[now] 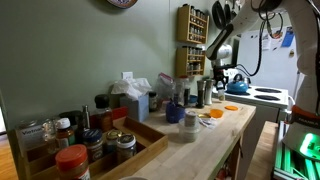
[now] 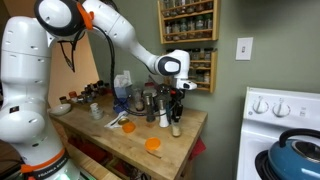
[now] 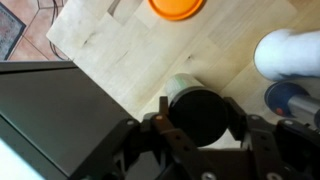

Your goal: Take the spice bottle out of the orange container and put it on the right side of the table

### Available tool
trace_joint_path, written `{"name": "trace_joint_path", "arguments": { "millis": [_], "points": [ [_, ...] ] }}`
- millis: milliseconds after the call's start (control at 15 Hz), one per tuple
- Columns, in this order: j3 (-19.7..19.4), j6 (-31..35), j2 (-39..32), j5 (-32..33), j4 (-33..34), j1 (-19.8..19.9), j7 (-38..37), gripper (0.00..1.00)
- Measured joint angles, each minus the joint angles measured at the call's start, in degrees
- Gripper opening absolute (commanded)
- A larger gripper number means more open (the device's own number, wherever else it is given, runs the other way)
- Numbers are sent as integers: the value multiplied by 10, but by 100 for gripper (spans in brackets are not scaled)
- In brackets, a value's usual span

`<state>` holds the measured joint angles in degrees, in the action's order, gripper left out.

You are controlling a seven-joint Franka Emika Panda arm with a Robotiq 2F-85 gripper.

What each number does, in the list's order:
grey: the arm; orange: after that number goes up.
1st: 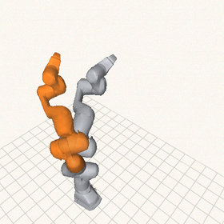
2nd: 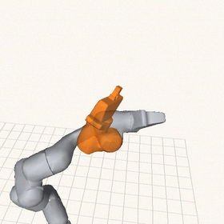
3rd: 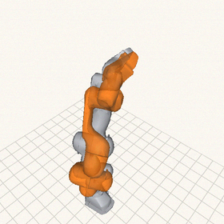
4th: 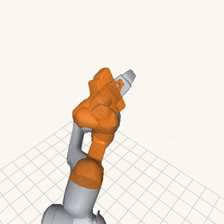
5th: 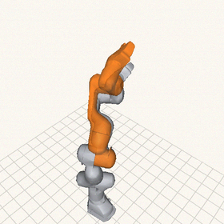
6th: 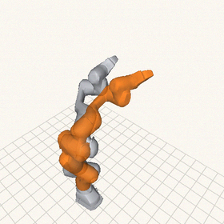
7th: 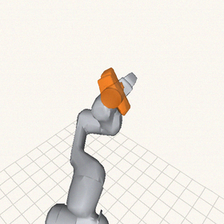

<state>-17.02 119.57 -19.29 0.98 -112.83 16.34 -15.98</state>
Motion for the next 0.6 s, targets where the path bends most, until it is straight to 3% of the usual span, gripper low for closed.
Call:
{"name": "trace_joint_path", "arguments": {
  "millis": [133, 200, 267, 333, 600],
  "points": [
    [0, -52, -1, -36, 18, 2, -10, 31],
    [1, -69, -1, -65, 23, 6, -6, 56],
    [1, -72, -1, -70, 26, 7, -3, 56],
    [1, -72, -1, -69, 26, 6, -3, 31],
    [0, -60, -2, -67, 26, 6, -21, 31]
  ]
}}
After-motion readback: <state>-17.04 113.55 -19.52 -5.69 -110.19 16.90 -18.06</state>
